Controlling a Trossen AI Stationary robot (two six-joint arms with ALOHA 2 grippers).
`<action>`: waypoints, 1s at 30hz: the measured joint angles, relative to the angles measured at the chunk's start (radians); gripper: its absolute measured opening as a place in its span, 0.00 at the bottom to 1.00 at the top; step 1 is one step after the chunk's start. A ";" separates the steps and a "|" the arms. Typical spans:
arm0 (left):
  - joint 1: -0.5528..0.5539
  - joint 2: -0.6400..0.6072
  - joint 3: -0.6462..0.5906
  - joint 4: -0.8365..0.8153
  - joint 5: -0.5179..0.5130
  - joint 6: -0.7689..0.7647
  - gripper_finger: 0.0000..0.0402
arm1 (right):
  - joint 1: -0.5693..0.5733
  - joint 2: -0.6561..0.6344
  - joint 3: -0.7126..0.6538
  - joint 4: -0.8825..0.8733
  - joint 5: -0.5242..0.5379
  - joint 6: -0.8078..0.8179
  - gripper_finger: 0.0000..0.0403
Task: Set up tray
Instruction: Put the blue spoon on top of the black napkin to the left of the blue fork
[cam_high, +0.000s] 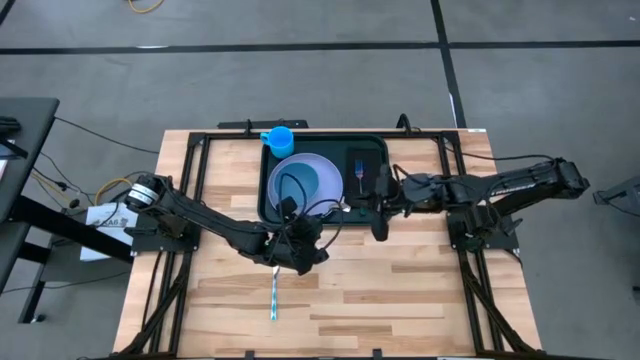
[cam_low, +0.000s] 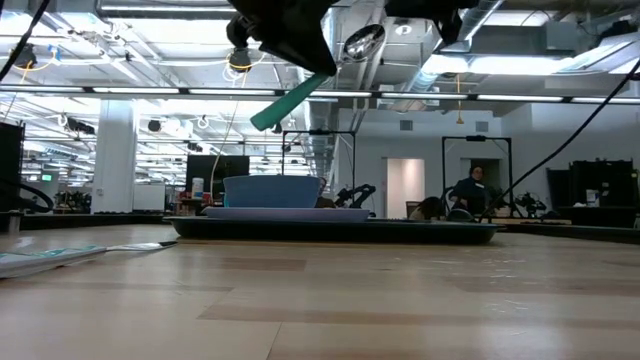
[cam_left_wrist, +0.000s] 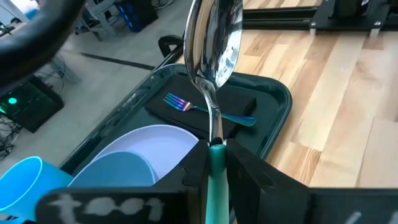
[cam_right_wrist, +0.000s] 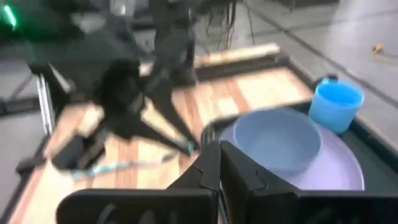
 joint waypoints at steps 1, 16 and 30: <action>0.000 0.000 0.000 0.001 0.000 0.000 0.07 | 0.001 0.001 -0.001 -0.019 -0.004 0.001 0.02; -0.004 0.000 0.011 0.011 0.006 0.018 0.08 | 0.007 0.099 -0.001 0.041 -0.007 0.017 0.52; -0.004 0.000 0.011 0.017 0.007 0.019 0.08 | -0.059 0.159 -0.002 0.079 -0.061 -0.003 0.05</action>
